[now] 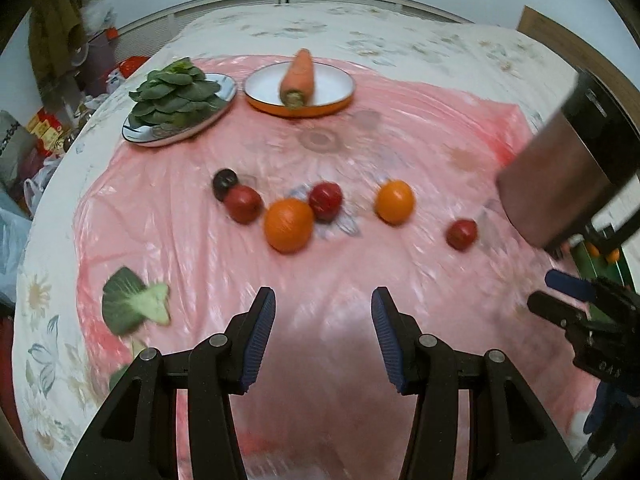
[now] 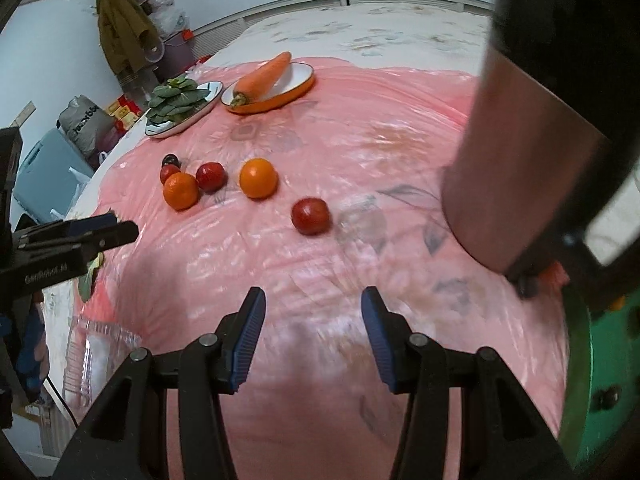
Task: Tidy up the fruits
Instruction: 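Move both grippers back toward the remaining fruit, then grasp an orange with the left gripper while the right gripper grasps a red apple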
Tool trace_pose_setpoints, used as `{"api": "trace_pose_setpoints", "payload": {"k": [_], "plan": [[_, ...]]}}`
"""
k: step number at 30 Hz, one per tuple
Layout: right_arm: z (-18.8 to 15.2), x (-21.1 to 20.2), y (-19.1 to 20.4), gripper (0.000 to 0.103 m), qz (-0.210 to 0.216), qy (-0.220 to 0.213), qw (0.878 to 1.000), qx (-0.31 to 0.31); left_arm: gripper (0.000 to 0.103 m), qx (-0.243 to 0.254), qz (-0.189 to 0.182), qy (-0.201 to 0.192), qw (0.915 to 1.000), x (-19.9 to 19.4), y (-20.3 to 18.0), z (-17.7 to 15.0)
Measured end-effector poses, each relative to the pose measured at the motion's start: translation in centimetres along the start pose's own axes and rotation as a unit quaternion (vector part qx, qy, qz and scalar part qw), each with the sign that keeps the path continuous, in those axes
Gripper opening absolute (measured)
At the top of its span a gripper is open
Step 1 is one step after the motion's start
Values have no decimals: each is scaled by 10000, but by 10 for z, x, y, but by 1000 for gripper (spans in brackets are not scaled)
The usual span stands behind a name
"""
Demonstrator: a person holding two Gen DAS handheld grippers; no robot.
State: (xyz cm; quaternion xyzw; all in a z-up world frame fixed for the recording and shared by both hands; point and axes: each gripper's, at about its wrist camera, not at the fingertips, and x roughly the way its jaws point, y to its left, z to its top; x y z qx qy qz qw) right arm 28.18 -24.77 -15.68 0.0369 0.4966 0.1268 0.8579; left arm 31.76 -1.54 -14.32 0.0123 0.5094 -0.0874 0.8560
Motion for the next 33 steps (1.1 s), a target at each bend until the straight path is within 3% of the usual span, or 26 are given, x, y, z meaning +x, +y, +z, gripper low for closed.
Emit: {"api": "trace_pose_setpoints", "payload": {"k": [13,33], "plan": [[50,49,6,87,48,-73,9996,-250,44,-511,-148,174,9984,55,27,32],[55,91,14,75,-210,231,9969,-725,44,-994,-222,431,9939,92,42,38]]}}
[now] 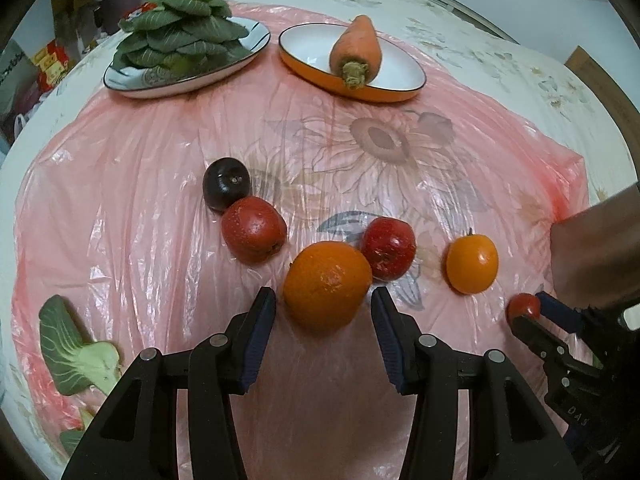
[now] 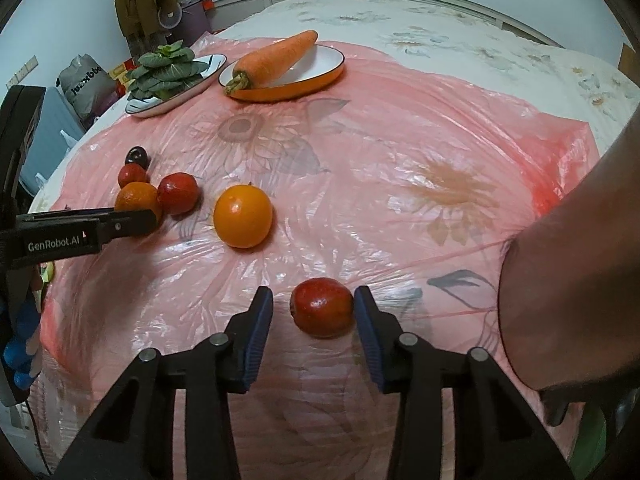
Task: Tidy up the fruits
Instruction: 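Grasp an orange with the left gripper while the right gripper grasps a red apple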
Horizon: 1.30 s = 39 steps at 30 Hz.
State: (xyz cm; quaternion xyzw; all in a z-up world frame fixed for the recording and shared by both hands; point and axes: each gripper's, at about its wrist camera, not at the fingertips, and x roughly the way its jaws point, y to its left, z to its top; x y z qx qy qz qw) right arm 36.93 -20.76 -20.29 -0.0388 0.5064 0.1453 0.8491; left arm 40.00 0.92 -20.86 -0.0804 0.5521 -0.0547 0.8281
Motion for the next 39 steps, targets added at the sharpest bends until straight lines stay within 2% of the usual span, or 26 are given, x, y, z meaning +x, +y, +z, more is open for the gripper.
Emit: {"api": "trace_pose_setpoints", "payload": {"k": [3,7,9,17,28,39], "plan": [[0,2,0,74,-40,24,10000,-42,44,-74,5,9,10000,4,2,0],[-1,5,-1,63,-116,50,9999,-103,37,-50,-13,-13,10000,6,2,-1],[-1,6,-4,59,-95,48,9999,-85,37,4,-7,-43,10000,4,2,-2],[-1,0,-13,59,134,-76,9998,152,36,97,-36,-174,9998,-9,1,-5],[-5,-32,-13,59,199,-369,9986,309,36,98,-87,-325,9994,-38,8,-16],[-39,-64,-1,59,333,-375,9979,420,36,297,-91,-304,9991,-65,-2,-47]]}}
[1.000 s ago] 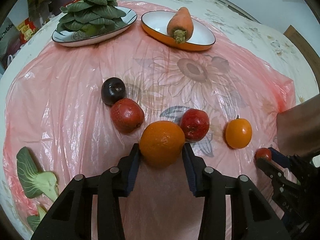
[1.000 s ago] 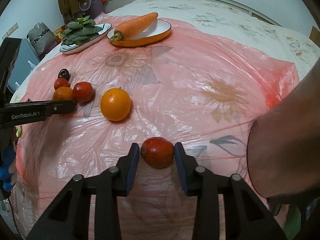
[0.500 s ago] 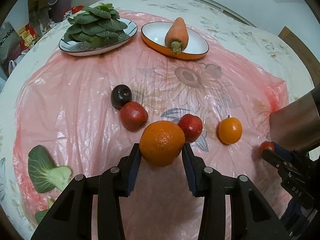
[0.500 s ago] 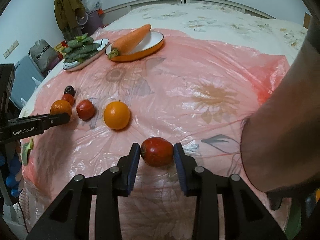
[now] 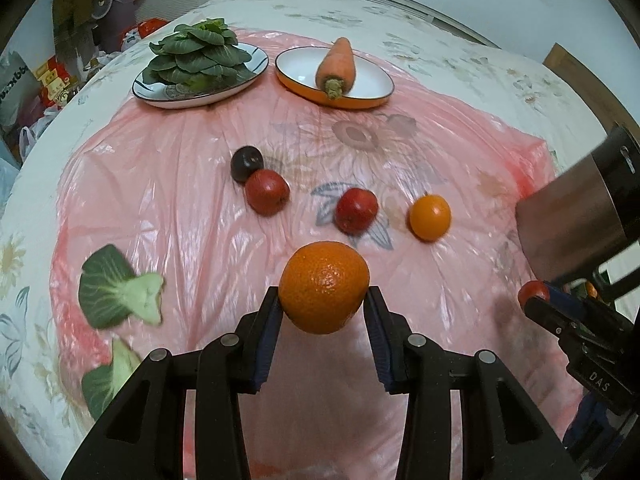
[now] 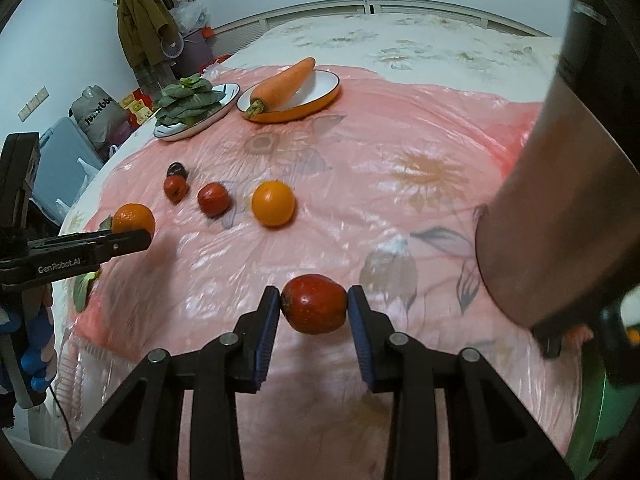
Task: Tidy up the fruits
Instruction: 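Grasp an orange with the left gripper while the right gripper grasps a red apple, then carry the orange and apple to the green tray and open both grippers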
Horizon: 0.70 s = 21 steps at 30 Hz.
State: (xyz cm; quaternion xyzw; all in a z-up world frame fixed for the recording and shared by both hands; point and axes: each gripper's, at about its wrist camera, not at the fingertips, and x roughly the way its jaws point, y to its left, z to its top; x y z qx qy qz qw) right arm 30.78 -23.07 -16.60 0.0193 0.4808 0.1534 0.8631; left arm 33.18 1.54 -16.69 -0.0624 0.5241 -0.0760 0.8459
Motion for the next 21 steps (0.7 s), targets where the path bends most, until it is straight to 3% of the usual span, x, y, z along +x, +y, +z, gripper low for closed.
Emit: {"api": "trace_pose_setpoints", "payload": {"k": [10,21], "plan": [[-44,-41,-18,59,-142,31,9994,315,36,383,-97,159,9991,-22,-37,-30],[-90,-97,-78,59,-680,44,9946,777,36,996,-317,248,9942,-38,-105,-48]]}}
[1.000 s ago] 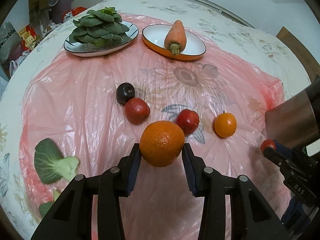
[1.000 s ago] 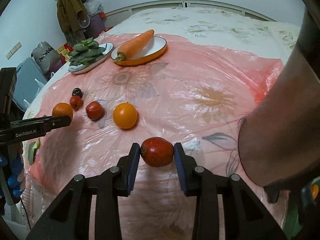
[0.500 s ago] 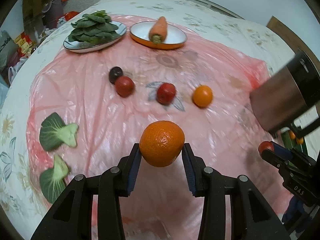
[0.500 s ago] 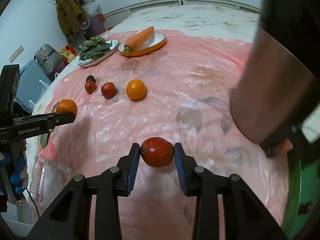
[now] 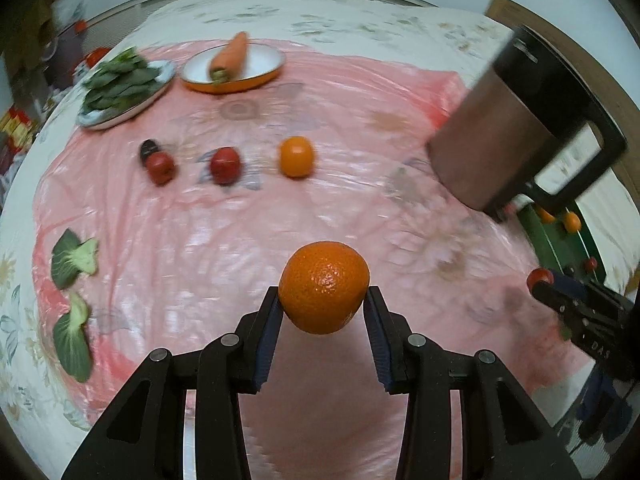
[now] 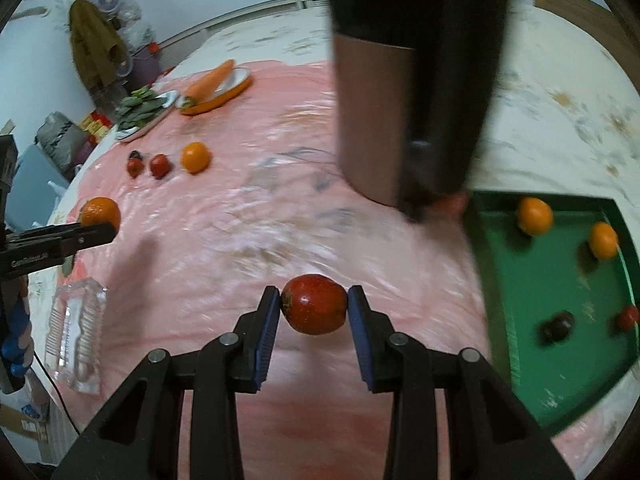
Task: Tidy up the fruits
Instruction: 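Carry the orange and apple to the green tray and open both grippers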
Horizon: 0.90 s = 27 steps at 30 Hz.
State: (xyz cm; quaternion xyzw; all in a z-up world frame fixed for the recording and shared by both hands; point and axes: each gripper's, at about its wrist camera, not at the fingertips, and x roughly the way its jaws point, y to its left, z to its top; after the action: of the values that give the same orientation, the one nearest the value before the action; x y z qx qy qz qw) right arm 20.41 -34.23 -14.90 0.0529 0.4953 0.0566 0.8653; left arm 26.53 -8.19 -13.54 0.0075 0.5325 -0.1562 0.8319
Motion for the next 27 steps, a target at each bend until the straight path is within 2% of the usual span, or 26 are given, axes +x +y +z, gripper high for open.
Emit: {"api": "trace_pose_setpoints", "payload": {"k": [6,12,21,27], "plan": [[-14,-26,-51,59,-325,-103,9987,381,36,486,-224,99,9985,7,-56,-1],[-24,-45,-102,59,-644,-215,9951,716,36,997,-526,188,9935,17,-117,-4],[-38,-61,-171,59,-1021,-291,9879,1127,36,1651,-958,322,9811,35,-204,-4],[-47,-57,-207,59,-1169,-237,9839,1333,36,2092,-1156,254,9707,48,-258,4]]}}
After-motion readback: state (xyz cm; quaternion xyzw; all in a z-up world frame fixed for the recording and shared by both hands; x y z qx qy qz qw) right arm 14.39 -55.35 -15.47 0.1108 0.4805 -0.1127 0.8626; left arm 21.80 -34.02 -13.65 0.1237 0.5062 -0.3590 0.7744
